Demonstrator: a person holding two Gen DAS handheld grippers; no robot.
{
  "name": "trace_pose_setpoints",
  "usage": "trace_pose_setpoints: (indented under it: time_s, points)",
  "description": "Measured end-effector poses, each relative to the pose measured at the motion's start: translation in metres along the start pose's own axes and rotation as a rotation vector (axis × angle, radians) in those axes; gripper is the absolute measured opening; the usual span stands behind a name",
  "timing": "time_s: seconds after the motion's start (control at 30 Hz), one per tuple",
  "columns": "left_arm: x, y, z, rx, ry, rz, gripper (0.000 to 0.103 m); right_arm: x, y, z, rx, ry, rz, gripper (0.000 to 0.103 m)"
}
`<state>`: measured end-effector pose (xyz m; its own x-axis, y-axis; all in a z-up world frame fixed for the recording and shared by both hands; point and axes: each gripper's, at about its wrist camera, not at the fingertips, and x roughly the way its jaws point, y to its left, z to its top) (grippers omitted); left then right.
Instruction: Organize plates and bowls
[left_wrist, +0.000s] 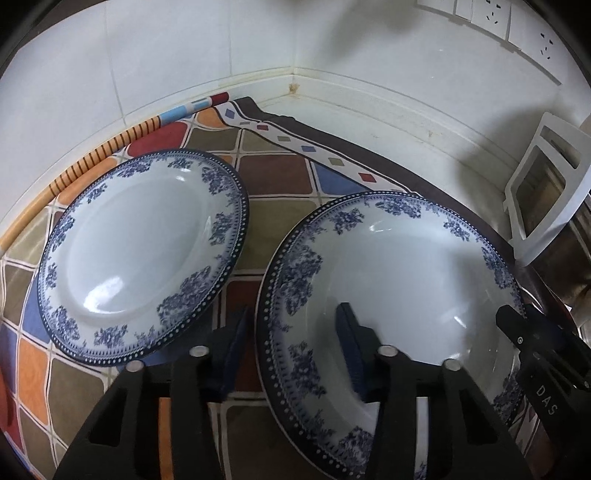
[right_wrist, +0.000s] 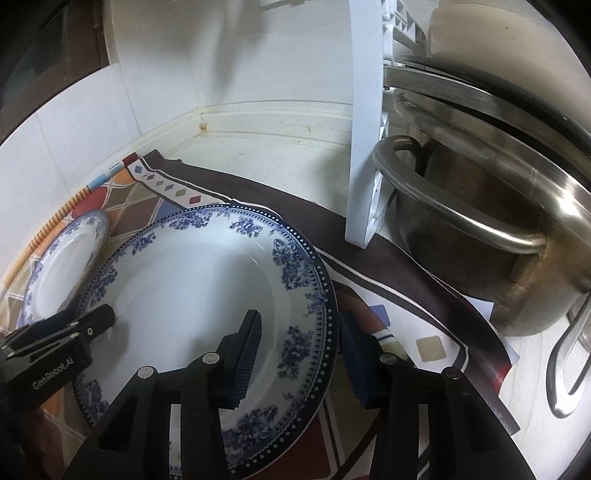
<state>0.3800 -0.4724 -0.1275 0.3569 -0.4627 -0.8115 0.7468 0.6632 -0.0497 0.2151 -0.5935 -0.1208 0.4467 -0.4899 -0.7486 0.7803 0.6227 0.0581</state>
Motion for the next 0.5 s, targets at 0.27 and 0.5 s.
trace_pose_setpoints:
  time_s: [0.27,0.5]
  points:
    - [-0.004,0.002,-0.003,0.005,-0.003,0.021,0.037,-0.001,0.003,0.001,-0.042,0.002,-0.025,0.035]
    - [-0.023,0.004,-0.009,-0.006,-0.023,0.025,0.037,-0.01,0.003,-0.002,-0.052,0.003,-0.016,0.034]
